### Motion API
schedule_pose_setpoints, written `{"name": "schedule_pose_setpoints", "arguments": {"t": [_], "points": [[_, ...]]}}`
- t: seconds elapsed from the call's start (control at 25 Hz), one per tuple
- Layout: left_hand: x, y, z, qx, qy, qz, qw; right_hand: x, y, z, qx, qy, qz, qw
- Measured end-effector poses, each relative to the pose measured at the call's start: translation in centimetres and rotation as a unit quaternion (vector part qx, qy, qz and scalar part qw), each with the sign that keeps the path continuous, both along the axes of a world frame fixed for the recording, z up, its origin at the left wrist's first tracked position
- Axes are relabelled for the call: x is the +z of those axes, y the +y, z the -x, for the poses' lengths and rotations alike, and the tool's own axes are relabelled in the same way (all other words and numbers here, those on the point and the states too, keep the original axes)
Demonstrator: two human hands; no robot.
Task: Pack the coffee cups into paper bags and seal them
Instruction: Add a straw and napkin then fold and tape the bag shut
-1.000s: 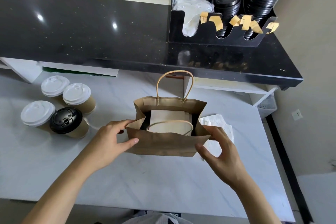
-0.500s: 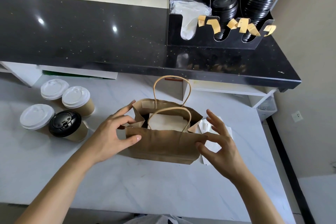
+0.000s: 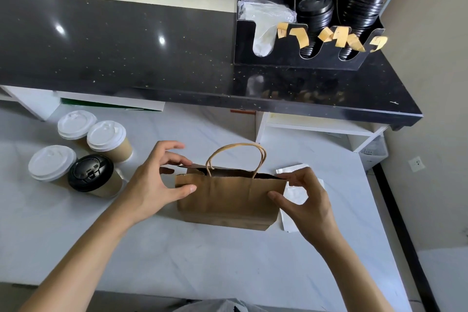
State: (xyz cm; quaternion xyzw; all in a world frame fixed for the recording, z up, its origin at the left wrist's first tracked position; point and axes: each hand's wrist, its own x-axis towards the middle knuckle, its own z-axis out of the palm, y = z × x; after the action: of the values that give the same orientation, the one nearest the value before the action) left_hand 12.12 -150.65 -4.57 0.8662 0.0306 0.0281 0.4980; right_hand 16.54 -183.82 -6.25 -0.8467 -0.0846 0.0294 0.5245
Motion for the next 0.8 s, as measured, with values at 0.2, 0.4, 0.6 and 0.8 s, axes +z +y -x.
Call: {"name": "schedule_pose_setpoints", "arguments": {"t": [0.2, 0.4, 0.6, 0.8], "points": [[1.3, -0.6, -1.1, -0.068, 0.017, -0.161, 0.984, 0.2, 0.2, -0.7, 0.051, -0.017, -0.002, 0.999], [2.2, -3.0, -2.4, -0.093, -0.036, -0.237, 0.966, 0.1, 0.4, -1.3, 0.037, -0.025, -0.033, 0.998], [2.1, -5.4, -3.3, -0.084, -0.09, -0.226, 0.966, 0.0, 0.7, -1.5, 0.017, -0.014, -0.055, 0.998], [2.2, -5.4, -3.6, -0.069, -0.042, -0.198, 0.977, 0.9, 0.4, -1.7, 0.051, -0.011, -0.041, 0.998]]}}
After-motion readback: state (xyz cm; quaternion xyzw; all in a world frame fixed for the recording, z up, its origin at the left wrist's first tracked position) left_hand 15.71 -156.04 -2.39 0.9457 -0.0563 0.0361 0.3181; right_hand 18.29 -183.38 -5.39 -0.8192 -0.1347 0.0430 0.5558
